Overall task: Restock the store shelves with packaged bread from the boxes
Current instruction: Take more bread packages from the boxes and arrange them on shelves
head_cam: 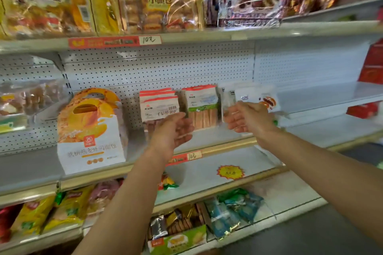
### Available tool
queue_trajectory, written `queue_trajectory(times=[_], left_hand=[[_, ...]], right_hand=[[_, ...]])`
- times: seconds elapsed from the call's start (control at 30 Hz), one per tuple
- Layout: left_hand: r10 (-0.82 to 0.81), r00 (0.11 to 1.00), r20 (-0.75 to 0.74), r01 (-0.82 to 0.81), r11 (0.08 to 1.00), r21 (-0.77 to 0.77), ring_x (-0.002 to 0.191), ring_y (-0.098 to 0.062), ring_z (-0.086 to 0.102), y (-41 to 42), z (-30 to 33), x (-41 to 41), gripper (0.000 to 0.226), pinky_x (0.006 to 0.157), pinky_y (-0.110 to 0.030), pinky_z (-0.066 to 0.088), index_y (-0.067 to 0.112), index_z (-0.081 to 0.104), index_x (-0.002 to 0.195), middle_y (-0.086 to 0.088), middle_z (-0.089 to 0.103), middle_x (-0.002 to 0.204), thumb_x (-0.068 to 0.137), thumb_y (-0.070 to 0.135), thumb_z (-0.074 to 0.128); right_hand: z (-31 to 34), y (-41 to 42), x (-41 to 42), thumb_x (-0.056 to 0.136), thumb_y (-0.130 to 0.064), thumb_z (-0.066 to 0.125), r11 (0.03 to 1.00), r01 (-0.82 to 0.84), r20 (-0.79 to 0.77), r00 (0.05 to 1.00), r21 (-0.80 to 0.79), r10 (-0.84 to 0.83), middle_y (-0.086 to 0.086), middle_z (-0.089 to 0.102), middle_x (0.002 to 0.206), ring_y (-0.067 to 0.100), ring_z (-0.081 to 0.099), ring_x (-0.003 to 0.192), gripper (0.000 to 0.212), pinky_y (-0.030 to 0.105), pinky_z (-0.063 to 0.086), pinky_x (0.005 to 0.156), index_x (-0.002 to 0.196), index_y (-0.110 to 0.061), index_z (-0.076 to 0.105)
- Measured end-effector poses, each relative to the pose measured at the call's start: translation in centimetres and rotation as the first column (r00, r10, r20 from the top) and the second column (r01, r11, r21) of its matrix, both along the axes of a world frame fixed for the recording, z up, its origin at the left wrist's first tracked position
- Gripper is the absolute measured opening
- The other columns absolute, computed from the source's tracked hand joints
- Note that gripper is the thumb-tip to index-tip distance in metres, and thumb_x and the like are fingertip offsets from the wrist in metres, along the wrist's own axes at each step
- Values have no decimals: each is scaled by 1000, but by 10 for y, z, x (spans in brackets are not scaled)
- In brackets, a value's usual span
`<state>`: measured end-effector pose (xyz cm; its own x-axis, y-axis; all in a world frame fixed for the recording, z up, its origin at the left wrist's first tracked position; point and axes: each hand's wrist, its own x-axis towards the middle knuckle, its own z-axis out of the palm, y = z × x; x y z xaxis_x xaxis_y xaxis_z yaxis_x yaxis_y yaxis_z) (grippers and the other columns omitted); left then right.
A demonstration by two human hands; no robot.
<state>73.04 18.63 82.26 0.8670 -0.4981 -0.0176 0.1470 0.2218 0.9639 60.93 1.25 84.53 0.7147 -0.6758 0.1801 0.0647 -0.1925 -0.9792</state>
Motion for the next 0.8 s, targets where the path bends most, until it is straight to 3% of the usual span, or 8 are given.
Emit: queue_trajectory(times=[0.1, 0.2, 0.3, 0.5, 0.7, 0.8], left_hand=[[-71, 997, -12, 71, 997, -10, 74, -17, 68, -35, 7, -27, 12, 70, -33, 58, 14, 67, 100, -4, 73, 90, 97, 21, 58], [-109, 994, 13, 109, 994, -8, 74, -18, 68, -64, 18, -40, 11, 67, -31, 59, 15, 66, 99, -3, 73, 86, 98, 22, 57], [-144, 988, 59, 145, 989, 2, 70, -16, 67, -91, 38, -41, 11, 59, -27, 57, 17, 64, 101, -1, 73, 85, 98, 23, 56], [-172, 970, 174, 167, 985, 40, 71, -17, 68, -154, 88, -29, 16, 59, -28, 57, 15, 66, 109, -3, 73, 93, 98, 23, 58], [-141, 935, 325, 139, 990, 31, 81, -18, 70, -211, 151, 7, 17, 68, -33, 61, 13, 64, 110, -6, 71, 109, 99, 24, 58], [-111, 922, 372, 105, 994, 37, 81, -17, 67, -230, 177, 27, 20, 62, -30, 60, 9, 64, 111, -8, 68, 110, 100, 24, 57]], right_hand=[[12, -27, -37, 104, -25, 44, 1000, 24, 17, 1000, 14, -25, 20, 71, 78, 22, 64, 55, 35, 36, 53, 62, 102, 3, 66], [21, -52, -60, 103, -23, 45, 999, 49, 18, 999, 6, -49, 21, 69, 77, 24, 62, 53, 34, 29, 50, 52, 103, 5, 64], [31, -76, -64, 103, -26, 45, 998, 61, 23, 998, -27, -60, 18, 72, 75, 27, 64, 59, 36, 29, 49, 55, 101, 3, 66], [67, -118, -46, 101, -25, 46, 993, 68, 63, 996, -96, -62, 16, 73, 77, 26, 68, 67, 32, 40, 55, 70, 97, -1, 67], [127, -173, -10, 102, -27, 45, 976, 79, 112, 992, -201, -57, 14, 73, 84, 21, 68, 67, 32, 29, 53, 60, 101, -3, 66], [146, -202, 11, 101, -27, 47, 969, 102, 139, 988, -226, -71, 15, 73, 85, 23, 68, 69, 32, 30, 53, 59, 99, -3, 67]])
